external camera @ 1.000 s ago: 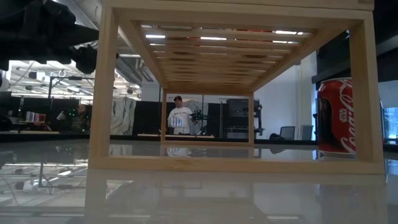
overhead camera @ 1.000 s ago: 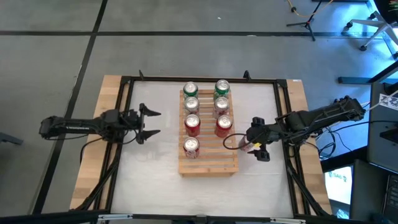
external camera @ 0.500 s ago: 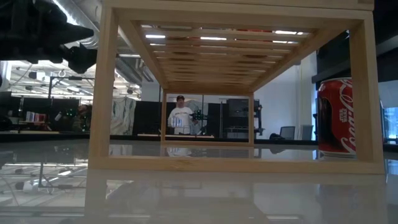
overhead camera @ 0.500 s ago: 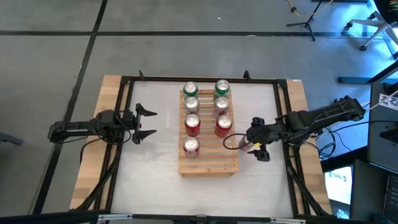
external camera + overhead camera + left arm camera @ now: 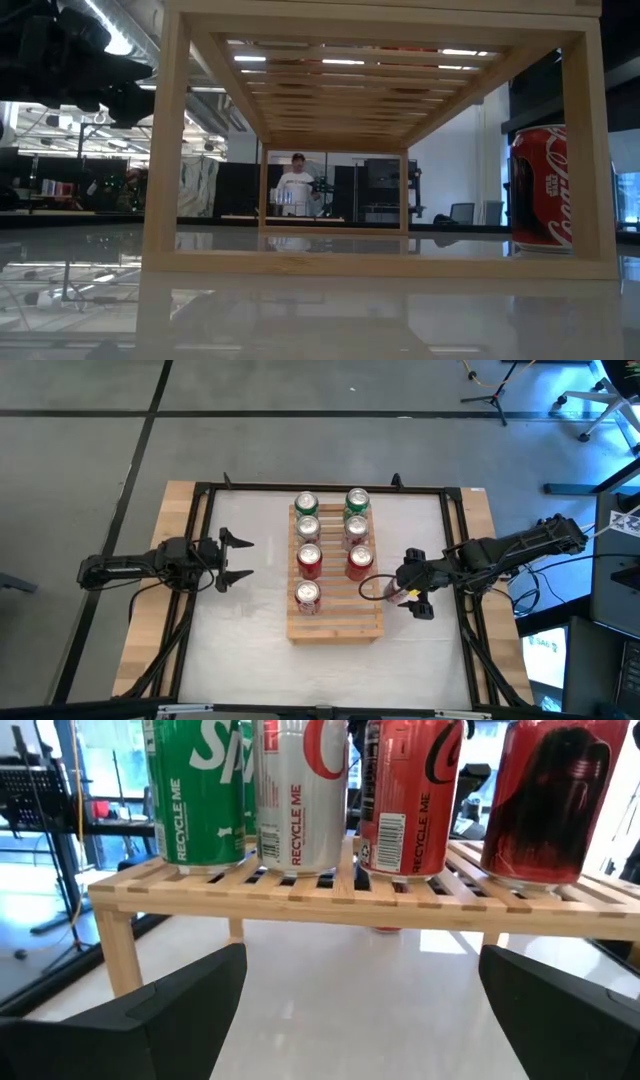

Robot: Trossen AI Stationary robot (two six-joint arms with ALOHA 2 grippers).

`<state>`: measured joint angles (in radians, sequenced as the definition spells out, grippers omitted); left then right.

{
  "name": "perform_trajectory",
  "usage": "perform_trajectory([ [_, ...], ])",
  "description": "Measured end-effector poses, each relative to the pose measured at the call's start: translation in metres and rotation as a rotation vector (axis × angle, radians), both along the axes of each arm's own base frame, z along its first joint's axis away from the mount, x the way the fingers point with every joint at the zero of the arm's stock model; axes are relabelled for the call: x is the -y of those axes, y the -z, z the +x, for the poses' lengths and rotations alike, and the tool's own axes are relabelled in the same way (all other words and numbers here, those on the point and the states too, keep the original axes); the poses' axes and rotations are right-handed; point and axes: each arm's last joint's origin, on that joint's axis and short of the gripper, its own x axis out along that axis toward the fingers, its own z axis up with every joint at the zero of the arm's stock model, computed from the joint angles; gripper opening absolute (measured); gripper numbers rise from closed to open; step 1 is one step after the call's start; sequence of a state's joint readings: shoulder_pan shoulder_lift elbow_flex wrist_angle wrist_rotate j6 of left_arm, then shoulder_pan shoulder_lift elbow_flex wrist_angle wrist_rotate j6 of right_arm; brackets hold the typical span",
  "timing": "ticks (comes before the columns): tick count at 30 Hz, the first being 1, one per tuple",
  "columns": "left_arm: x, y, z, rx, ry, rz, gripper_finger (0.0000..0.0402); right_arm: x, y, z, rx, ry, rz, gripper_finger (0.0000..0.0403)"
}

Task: Place canned beverage on shelf
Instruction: Put the white and red soda can on the shelf aligned with the white and red soda can

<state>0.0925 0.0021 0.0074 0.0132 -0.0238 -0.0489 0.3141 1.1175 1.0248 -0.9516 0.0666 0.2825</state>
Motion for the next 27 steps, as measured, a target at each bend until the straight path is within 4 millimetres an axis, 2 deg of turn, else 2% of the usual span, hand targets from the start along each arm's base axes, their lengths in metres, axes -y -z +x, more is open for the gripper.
perform_trajectory([
  [19, 0.0003, 0.0001, 0.0000, -0.002, 0.009, 0.007, 0.0391, 0.0019, -0.0004, 0.0010, 0.024, 0.036, -0.058, 0.0380],
  [27, 0.0003, 0.0001, 0.0000, -0.003, 0.009, 0.007, 0.0391, 0.0040, 0.0045, -0.0062, -0.063, 0.029, -0.079, 0.0380],
])
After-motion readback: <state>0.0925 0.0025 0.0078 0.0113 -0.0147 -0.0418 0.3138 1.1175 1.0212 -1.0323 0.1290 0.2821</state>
